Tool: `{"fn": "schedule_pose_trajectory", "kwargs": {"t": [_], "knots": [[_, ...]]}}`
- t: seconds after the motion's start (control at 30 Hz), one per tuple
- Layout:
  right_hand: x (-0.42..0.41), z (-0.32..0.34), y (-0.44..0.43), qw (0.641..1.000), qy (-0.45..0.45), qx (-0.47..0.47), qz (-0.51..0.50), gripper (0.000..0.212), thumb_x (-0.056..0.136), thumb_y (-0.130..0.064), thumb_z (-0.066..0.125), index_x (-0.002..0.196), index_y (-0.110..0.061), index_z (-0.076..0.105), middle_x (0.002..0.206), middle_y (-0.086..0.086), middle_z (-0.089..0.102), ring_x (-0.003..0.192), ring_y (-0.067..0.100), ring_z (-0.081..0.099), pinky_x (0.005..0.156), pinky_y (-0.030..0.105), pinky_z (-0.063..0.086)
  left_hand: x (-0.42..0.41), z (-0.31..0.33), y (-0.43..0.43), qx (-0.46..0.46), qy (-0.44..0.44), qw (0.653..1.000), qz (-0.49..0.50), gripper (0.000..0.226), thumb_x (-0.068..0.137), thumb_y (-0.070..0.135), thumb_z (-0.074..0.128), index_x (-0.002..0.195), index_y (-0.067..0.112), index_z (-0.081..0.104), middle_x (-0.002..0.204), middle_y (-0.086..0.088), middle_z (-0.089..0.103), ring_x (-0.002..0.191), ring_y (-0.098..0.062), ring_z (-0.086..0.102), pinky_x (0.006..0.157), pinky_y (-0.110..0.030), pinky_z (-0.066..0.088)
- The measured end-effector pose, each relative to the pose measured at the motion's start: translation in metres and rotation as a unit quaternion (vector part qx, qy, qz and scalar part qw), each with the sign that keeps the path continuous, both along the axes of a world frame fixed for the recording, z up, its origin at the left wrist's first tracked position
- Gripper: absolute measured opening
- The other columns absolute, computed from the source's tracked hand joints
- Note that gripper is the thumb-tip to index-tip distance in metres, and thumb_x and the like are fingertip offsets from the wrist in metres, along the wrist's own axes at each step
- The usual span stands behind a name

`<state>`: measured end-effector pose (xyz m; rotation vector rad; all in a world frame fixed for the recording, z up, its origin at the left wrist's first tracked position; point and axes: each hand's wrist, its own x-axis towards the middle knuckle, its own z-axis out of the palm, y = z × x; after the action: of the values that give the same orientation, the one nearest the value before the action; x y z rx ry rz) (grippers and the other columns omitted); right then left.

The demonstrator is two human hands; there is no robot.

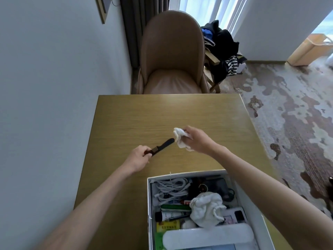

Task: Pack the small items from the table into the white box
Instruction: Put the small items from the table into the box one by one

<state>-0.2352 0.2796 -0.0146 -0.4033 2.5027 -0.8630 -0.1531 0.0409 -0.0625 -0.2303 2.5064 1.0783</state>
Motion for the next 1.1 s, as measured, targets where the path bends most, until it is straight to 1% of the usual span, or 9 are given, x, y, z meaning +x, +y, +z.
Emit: {"fn": "schedule_pose_trajectory", "kwargs": {"t": [0.13,0.27,0.47,0.57,0.7,0.8,0.87,0.97,1.1], "knots": [[0.031,0.038,0.022,0.979,-0.014,-0.185,-0.080,0.016,0.096,-0.029,0.057,0.090,-0.015,0.064,0.079,0.002,0.063,0.068,0.013,0.057,0.063,0.033,0.046,0.023,0.033,0.011,0.092,0.036,0.991,0.094,0.012,0.097,0.023,0.049,0.106,0.022,0.058,0.089,-0.004,0.066,0.071,-0.010,0.065,0.058,-0.024,0.045],[0.070,0.071,0.055,0.959,-0.040,-0.276,-0.051,0.017,0.095,-0.014,0.059,0.079,-0.013,0.065,0.067,0.001,0.060,0.058,0.012,0.054,0.050,0.027,0.046,0.044,0.075,0.033,0.127,0.115,0.978,0.122,0.010,0.098,0.018,0.049,0.104,0.021,0.057,0.085,-0.007,0.065,0.065,-0.010,0.060,0.056,-0.023,0.044],[0.120,0.078,0.097,0.985,-0.051,-0.162,0.036,0.016,0.090,-0.024,0.064,0.079,-0.012,0.066,0.067,-0.006,0.063,0.058,0.007,0.053,0.054,0.025,0.042,0.089,0.122,0.079,0.120,0.213,0.963,0.114,0.011,0.096,0.011,0.052,0.104,0.012,0.058,0.076,-0.005,0.062,0.053,0.001,0.056,0.048,-0.013,0.044],[0.148,0.062,0.101,0.988,-0.054,-0.113,0.085,0.014,0.089,-0.027,0.065,0.075,-0.030,0.065,0.065,-0.014,0.066,0.058,-0.004,0.057,0.053,0.022,0.046,0.118,0.126,0.098,0.097,0.222,0.963,0.117,0.011,0.095,0.013,0.054,0.104,0.015,0.059,0.073,-0.004,0.064,0.059,-0.006,0.061,0.054,-0.024,0.052],[0.165,0.039,0.107,0.997,0.007,0.009,0.083,0.022,0.092,-0.027,0.058,0.109,-0.018,0.069,0.104,0.001,0.072,0.093,0.018,0.066,0.081,0.036,0.055,0.154,0.125,0.113,0.085,0.206,0.969,0.110,0.012,0.094,0.012,0.057,0.099,0.022,0.060,0.080,-0.006,0.066,0.058,-0.007,0.062,0.054,-0.021,0.051],[0.169,0.047,0.113,0.994,0.093,-0.040,-0.029,0.029,0.090,-0.016,0.052,0.116,-0.011,0.062,0.111,0.009,0.069,0.101,0.025,0.063,0.080,0.031,0.048,0.178,0.123,0.119,0.069,0.169,0.979,0.088,0.011,0.093,0.013,0.059,0.096,0.023,0.063,0.086,-0.008,0.068,0.062,-0.009,0.063,0.061,-0.028,0.055],[0.174,0.057,0.116,0.984,0.142,-0.098,-0.043,0.049,0.085,-0.013,0.053,0.133,-0.014,0.049,0.120,0.005,0.062,0.104,0.019,0.058,0.086,0.034,0.049,0.192,0.118,0.122,0.033,0.142,0.986,0.077,0.007,0.092,0.018,0.060,0.094,0.023,0.064,0.085,-0.003,0.069,0.069,-0.014,0.067,0.064,-0.028,0.057],[0.187,0.072,0.122,0.975,0.181,-0.103,0.083,0.070,0.080,-0.018,0.057,0.146,-0.021,0.034,0.127,0.000,0.053,0.108,0.013,0.052,0.090,0.032,0.048,0.207,0.110,0.128,-0.053,0.117,0.991,0.044,0.003,0.092,0.026,0.060,0.093,0.026,0.063,0.084,0.009,0.066,0.077,-0.011,0.064,0.062,-0.022,0.049],[0.203,0.078,0.128,0.953,0.185,-0.014,0.238,0.034,0.091,-0.025,0.055,0.125,-0.024,0.058,0.110,-0.002,0.069,0.098,0.018,0.063,0.084,0.037,0.051,0.219,0.098,0.140,-0.060,0.092,0.994,0.017,0.005,0.092,0.025,0.058,0.095,0.025,0.063,0.090,0.010,0.065,0.087,-0.011,0.061,0.071,-0.026,0.048]]}}
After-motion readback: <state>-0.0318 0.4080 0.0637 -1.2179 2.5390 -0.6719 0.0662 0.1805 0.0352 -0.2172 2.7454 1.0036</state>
